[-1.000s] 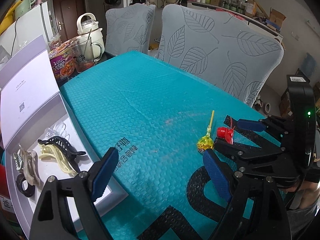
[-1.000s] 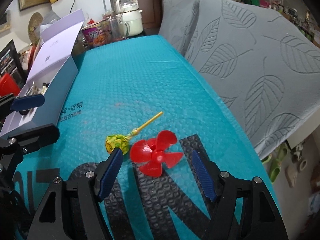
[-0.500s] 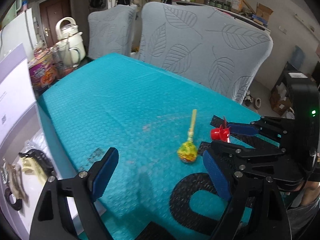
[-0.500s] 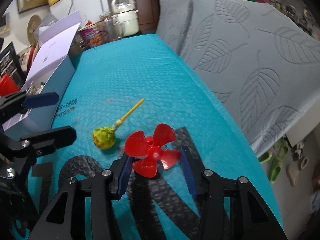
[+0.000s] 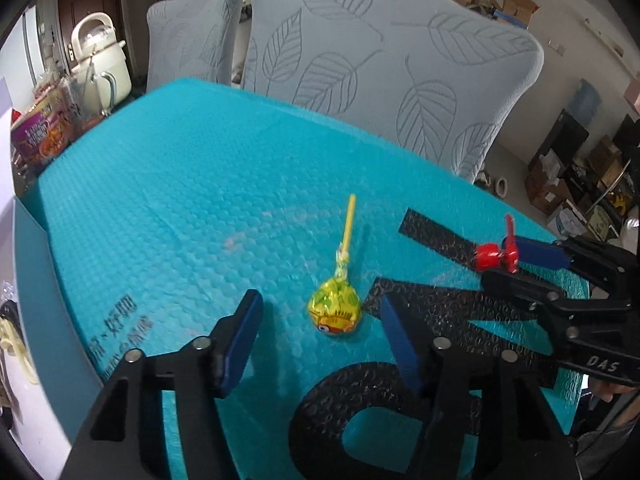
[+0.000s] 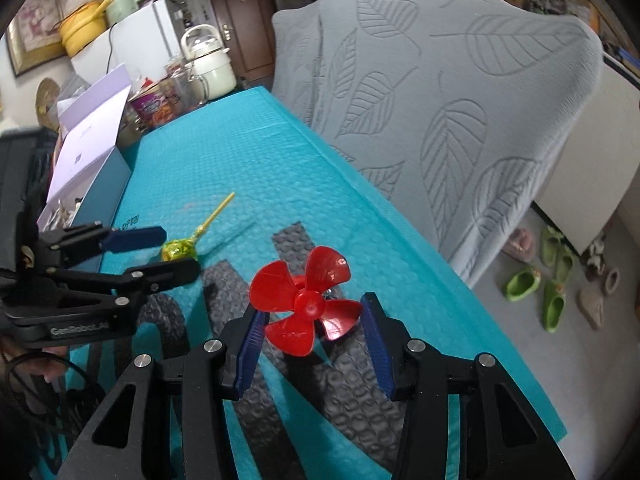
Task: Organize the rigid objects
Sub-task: 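Grasp the yellow lollipop with the left gripper while the right gripper grasps the red fan, then lift the lollipop and red fan with both grippers and carry them to the box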
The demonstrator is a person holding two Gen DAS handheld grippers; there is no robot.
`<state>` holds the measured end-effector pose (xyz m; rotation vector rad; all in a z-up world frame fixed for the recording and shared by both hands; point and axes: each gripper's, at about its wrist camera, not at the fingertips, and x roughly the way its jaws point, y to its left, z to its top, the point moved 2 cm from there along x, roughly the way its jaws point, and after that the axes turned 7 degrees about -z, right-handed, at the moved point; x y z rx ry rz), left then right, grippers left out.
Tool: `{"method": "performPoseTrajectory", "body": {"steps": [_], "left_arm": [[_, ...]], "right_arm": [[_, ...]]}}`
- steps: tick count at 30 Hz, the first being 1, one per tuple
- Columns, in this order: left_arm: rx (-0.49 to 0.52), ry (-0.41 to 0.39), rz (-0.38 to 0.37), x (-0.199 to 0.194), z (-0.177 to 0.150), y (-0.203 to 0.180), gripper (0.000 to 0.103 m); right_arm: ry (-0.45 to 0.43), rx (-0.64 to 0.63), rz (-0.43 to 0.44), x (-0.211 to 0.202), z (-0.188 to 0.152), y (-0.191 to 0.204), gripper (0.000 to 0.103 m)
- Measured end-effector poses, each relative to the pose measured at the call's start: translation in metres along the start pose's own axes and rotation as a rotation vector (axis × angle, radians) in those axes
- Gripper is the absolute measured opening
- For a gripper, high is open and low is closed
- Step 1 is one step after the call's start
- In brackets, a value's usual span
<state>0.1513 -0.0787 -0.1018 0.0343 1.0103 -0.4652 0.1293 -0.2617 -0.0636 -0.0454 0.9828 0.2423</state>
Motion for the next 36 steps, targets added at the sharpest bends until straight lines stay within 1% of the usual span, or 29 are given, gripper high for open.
{"method": "performPoseTrajectory", "body": {"steps": [1,2,3,4,5,6,8,11,18,22,27,30,36], "left_arm": [[0.019,-0.008,0.016,0.0,-0.001,-0.002,0.055],[0.039,-0.014,0.03,0.001,-0.001,-0.004,0.047],[0.053,-0.015,0.045,0.001,-0.001,-0.005,0.042],[0.058,-0.024,0.051,0.001,-0.001,-0.006,0.04],[0.056,-0.026,0.049,0.001,-0.001,-0.004,0.032],[0.051,-0.026,0.046,0.001,-0.001,-0.004,0.029],[0.039,-0.022,0.043,-0.001,0.0,-0.003,0.025],[0.025,-0.029,0.036,-0.003,-0.002,-0.004,0.025],[0.046,-0.044,0.038,-0.012,-0.01,-0.015,0.025],[0.058,-0.06,0.047,-0.025,-0.014,-0.022,0.025],[0.068,-0.088,0.074,-0.045,-0.021,-0.028,0.025],[0.058,-0.109,0.074,-0.058,-0.025,-0.03,0.025],[0.029,-0.119,0.078,-0.076,-0.033,-0.031,0.025]], "right_arm": [[0.0,0.007,0.001,0.0,-0.001,-0.001,0.046],[-0.001,0.015,0.004,-0.001,-0.001,-0.003,0.046],[-0.002,0.023,0.005,-0.001,-0.002,-0.004,0.046],[-0.004,0.029,0.006,-0.002,-0.002,-0.004,0.046],[-0.007,0.04,0.009,-0.003,-0.003,-0.006,0.046],[-0.009,0.049,0.003,-0.004,-0.004,-0.007,0.046],[-0.013,0.054,-0.002,-0.006,-0.005,-0.008,0.046],[-0.02,0.056,-0.002,-0.009,-0.006,-0.007,0.046],[-0.03,0.057,-0.003,-0.016,-0.009,-0.006,0.046],[-0.041,0.043,-0.018,-0.023,-0.011,-0.003,0.046],[-0.05,0.033,-0.006,-0.03,-0.014,0.005,0.046],[-0.057,0.028,0.008,-0.034,-0.016,0.011,0.046],[-0.069,0.009,0.032,-0.044,-0.018,0.026,0.046]]}}
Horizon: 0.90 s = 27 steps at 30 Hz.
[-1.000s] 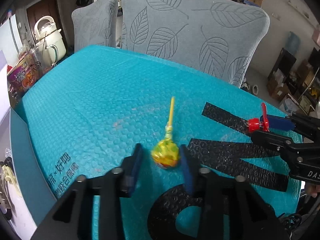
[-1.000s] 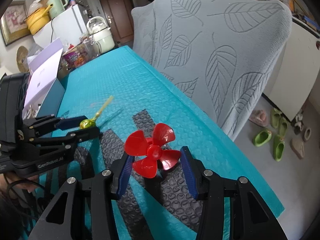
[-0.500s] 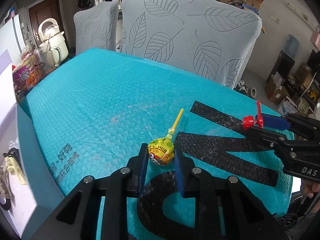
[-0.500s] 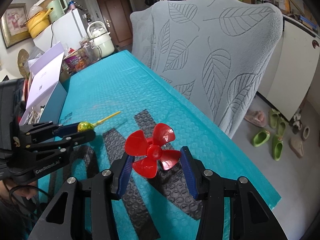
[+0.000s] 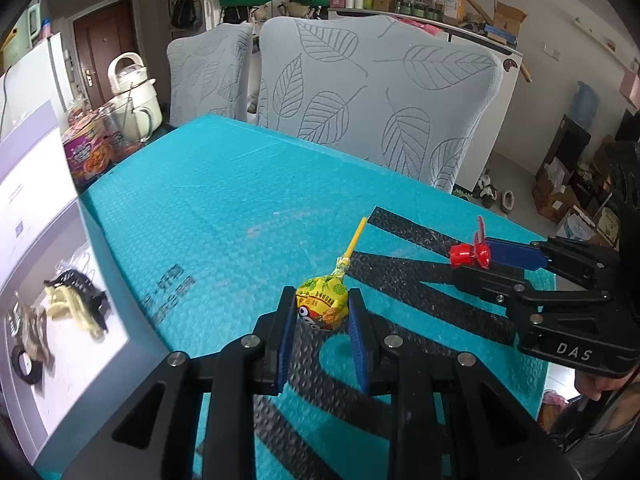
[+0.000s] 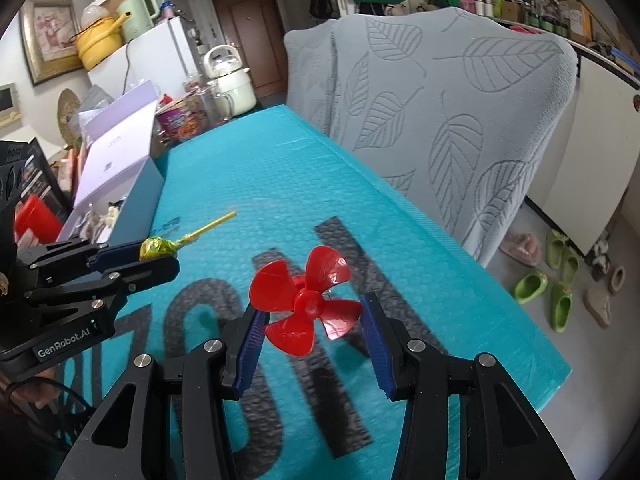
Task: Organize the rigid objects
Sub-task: 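Lift the lollipop and red fan with both grippers and carry them to the box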
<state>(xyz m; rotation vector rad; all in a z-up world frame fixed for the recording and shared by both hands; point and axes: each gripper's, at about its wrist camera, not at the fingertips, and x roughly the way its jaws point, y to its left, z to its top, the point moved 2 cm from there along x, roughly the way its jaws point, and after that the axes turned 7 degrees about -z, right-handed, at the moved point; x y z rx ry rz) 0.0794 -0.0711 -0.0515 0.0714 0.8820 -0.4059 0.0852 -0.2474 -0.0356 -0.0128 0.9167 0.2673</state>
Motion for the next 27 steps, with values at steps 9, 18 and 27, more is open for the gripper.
{"method": "performPoseTrajectory", "body": {"steps": [9,18,27], "left_arm": [[-0.036,-0.038,0.047,-0.033,-0.014,0.01,0.025],[-0.091,-0.067,0.099,-0.067,-0.037,0.021,0.025],[-0.176,-0.102,0.168,-0.102,-0.064,0.039,0.025]], "right_arm": [[-0.021,-0.059,0.052,-0.013,0.0,0.031,0.046],[-0.031,-0.129,0.114,-0.022,-0.004,0.067,0.046],[-0.025,-0.215,0.197,-0.025,-0.01,0.112,0.046]]}}
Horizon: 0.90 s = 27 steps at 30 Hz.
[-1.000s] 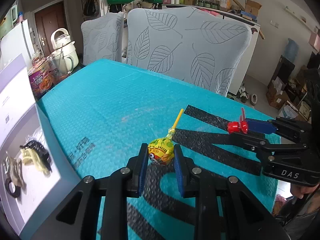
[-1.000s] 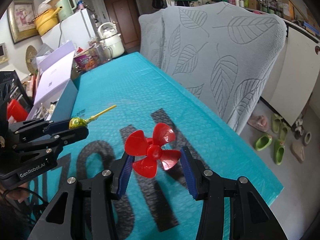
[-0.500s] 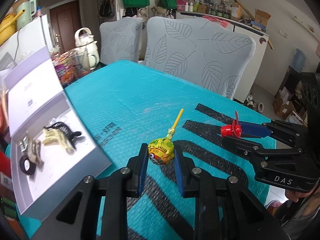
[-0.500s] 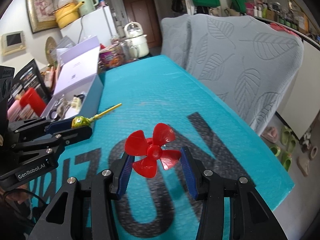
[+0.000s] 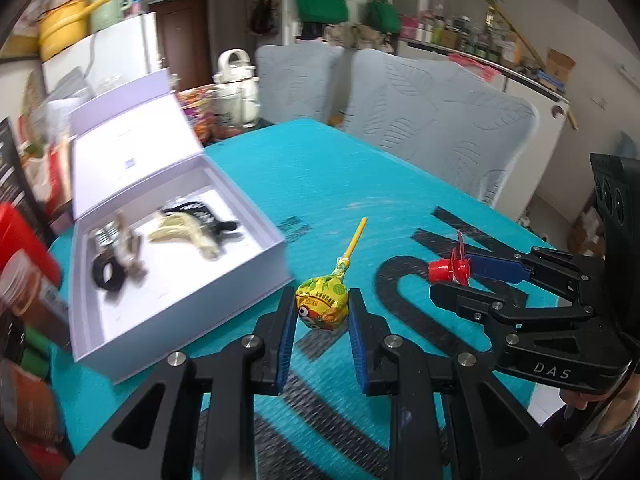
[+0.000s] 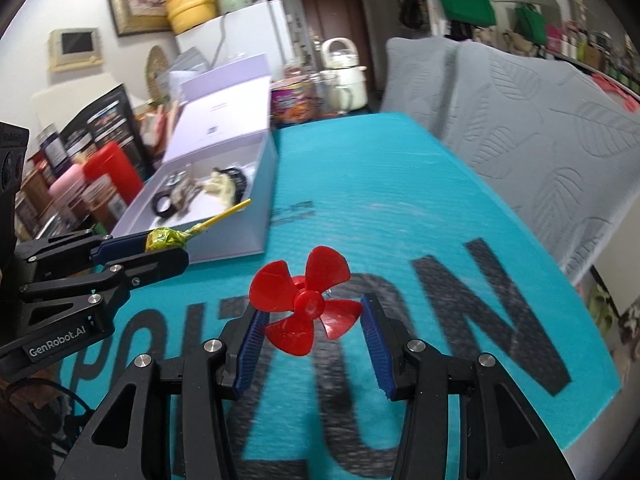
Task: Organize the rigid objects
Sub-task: 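Lift the lollipop and red fan with both grippers and carry them to the box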
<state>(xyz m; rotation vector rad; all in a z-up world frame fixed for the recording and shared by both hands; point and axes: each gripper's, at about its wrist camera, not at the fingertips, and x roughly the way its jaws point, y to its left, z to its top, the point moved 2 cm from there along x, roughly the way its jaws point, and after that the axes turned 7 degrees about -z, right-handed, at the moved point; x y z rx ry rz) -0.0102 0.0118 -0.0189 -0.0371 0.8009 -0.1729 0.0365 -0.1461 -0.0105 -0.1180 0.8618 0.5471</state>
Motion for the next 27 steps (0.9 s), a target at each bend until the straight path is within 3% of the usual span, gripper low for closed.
{"method": "performPoseTrajectory", "body": {"steps": [17,27], "left_arm": [[-0.152,-0.05,0.165,-0.057,-0.038,0.048,0.025],[-0.206,-0.075,0.216,-0.083,-0.056,0.063,0.025]], "right_arm": [[-0.002,-0.168,0.175,0.01,0.008,0.079,0.046],[0.012,-0.228,0.243,0.009,0.002,0.114,0.046]]}}
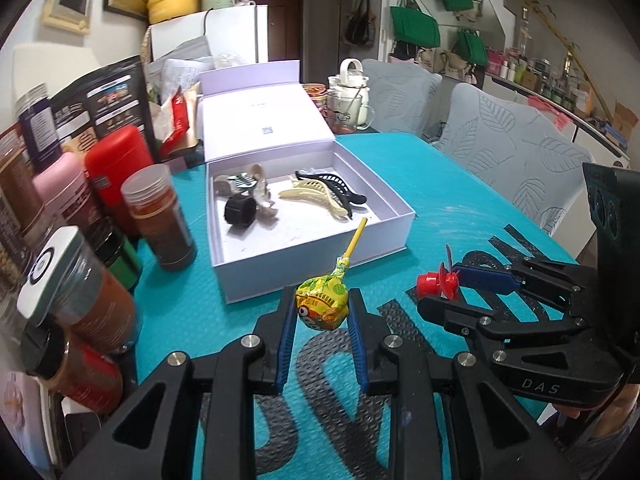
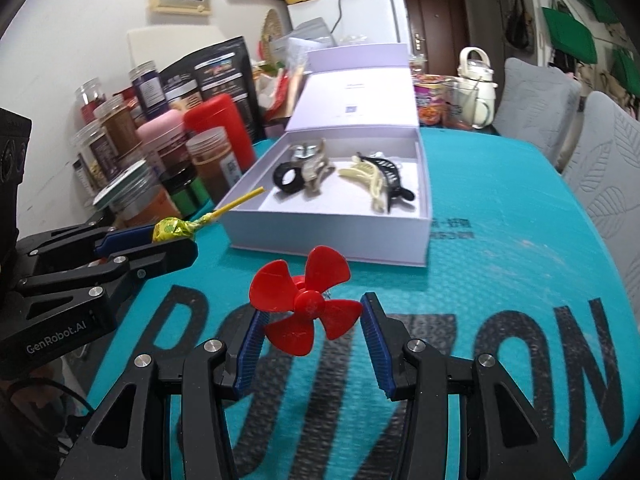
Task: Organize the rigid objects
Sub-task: 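Lift the lollipop and red fan with both grippers and carry them to the box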
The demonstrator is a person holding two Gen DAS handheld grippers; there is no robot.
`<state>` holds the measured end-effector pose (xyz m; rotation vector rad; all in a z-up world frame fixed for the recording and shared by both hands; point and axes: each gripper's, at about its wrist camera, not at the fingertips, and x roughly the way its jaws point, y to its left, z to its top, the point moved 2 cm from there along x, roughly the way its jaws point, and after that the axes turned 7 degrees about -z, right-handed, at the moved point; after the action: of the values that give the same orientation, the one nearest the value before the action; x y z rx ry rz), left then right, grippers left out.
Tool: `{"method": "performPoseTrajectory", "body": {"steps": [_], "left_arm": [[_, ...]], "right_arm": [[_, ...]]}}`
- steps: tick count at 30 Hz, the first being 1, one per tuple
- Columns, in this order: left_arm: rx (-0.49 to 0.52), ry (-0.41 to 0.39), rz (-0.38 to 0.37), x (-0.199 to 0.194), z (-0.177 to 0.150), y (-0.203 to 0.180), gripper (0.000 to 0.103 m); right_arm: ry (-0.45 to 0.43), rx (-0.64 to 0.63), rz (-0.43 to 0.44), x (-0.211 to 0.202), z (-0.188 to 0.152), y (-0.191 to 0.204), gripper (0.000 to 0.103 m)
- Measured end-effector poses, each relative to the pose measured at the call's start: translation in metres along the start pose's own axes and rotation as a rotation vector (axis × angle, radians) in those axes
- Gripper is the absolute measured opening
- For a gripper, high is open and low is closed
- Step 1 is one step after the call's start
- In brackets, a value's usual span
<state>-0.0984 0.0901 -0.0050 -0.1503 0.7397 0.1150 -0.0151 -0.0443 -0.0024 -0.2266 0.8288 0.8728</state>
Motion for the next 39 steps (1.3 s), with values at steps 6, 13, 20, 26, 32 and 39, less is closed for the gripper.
{"method": "performPoseTrajectory", "body": {"steps": [6,13,20,26,32,39], "left_arm": [[-0.035,-0.002,-0.011,-0.006,-0.005,0.011,0.025],[-0.035,-0.023,-0.012,-0.012,0.007,0.024,0.025],[-0.029,-0.049,-0.022,-0.013,0.029,0.033,0.025],[-0.021,-0.065,-0.032,-0.01,0.05,0.037,0.025],[-0.016,-0.071,-0.032,0.0,0.068,0.043,0.025],[-0.005,-0.068,-0.039,0.014,0.09,0.049,0.025]], "right_arm": [[0.018,-0.002,0.008,0.003,-0.001,0.014,0.046],[0.003,-0.009,0.005,-0.001,0.014,0.025,0.046],[-0.017,-0.018,0.0,-0.002,0.04,0.027,0.046],[-0.033,-0.03,0.005,-0.001,0.062,0.024,0.046],[-0.036,-0.029,0.0,0.007,0.083,0.017,0.046],[-0.035,-0.024,0.001,0.019,0.104,0.004,0.046]]}}
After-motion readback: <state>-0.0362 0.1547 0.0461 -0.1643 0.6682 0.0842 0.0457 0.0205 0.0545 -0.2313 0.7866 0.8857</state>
